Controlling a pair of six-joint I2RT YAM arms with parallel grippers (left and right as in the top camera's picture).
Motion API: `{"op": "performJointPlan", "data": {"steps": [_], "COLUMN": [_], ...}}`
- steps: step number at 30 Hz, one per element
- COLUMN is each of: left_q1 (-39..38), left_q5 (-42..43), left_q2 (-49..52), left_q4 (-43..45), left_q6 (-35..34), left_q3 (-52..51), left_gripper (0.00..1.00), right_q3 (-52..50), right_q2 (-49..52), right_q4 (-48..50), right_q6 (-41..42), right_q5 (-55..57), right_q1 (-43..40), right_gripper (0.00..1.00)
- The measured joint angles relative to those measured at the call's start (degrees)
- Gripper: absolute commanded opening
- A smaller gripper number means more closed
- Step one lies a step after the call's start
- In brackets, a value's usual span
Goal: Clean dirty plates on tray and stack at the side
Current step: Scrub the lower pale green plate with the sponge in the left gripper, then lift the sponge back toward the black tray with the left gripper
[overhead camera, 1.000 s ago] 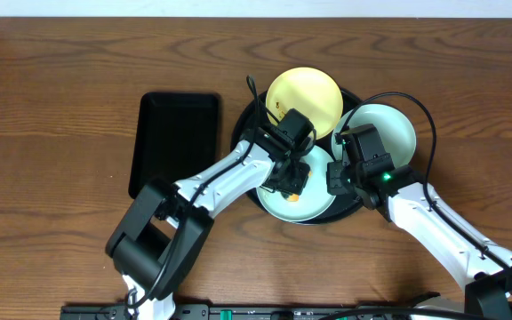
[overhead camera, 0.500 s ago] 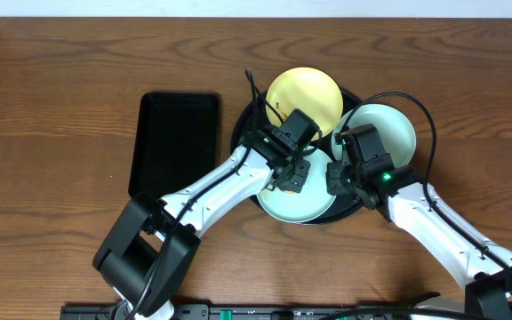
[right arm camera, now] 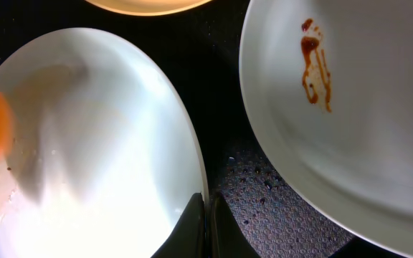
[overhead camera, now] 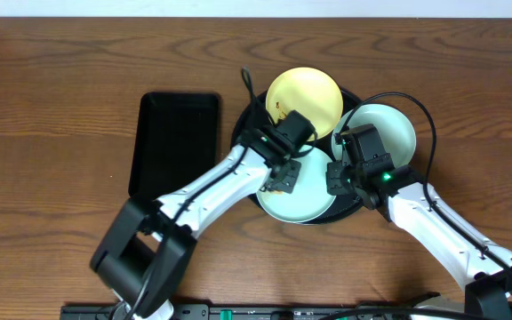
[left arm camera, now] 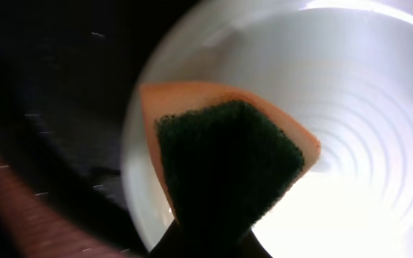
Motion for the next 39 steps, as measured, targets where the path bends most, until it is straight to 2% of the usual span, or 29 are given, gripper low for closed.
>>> {"op": "performJointPlan", "data": {"steps": [3, 8, 16, 23, 34, 35, 37, 39], "left_q1": [2.03, 7.67, 16.81, 18.27, 18.27, 18.25, 18.25, 18.25], "left_q5": [-0.83, -1.40, 2.23, 10.93, 25.92, 27.08, 29.00, 30.18], "left_q2": [-3.69, -16.26, -31.06, -34.99, -37.07, -37.07, -37.07, -37.05], "left_q4": [-0.28, -1.68, -8.98, -10.25, -8.90, -8.22, -7.08, -6.64], "left_q6": [-0.46, -2.54, -2.97, -2.64, -2.51, -2.54, -2.51, -2.51], "left_q3": [0.00, 0.02, 0.66, 0.66, 0.66, 0.66, 0.66, 0.66], "left_gripper": [0.07, 0.07, 0.08, 0.08, 0.08, 0.08, 0.08, 0.08], "right_q3": [0.00, 0.00, 0.02, 0.26, 0.46, 0.46, 0.52, 0.57], "right_q2": [0.00, -0.39, -6.10, -7.58, -7.61, -7.61, -7.61, -7.61], "right_q4": [0.22, 0.31, 1.84, 3.78, 8.26, 8.20, 7.54, 6.25], "right_q6": [0.00, 0.00, 0.02, 0.63, 6.29, 6.60, 7.10, 6.84], "right_q5": [0.00, -0.04, 0.26, 0.28, -2.23, -2.54, -2.67, -2.84], "right_q1": [0.00, 0.00, -0.15, -0.39, -0.63, -0.85, -1.29, -1.73], "right_gripper": [0.01, 0.01, 0.01, 0.01, 0.01, 0.02, 0.16, 0.23]}}
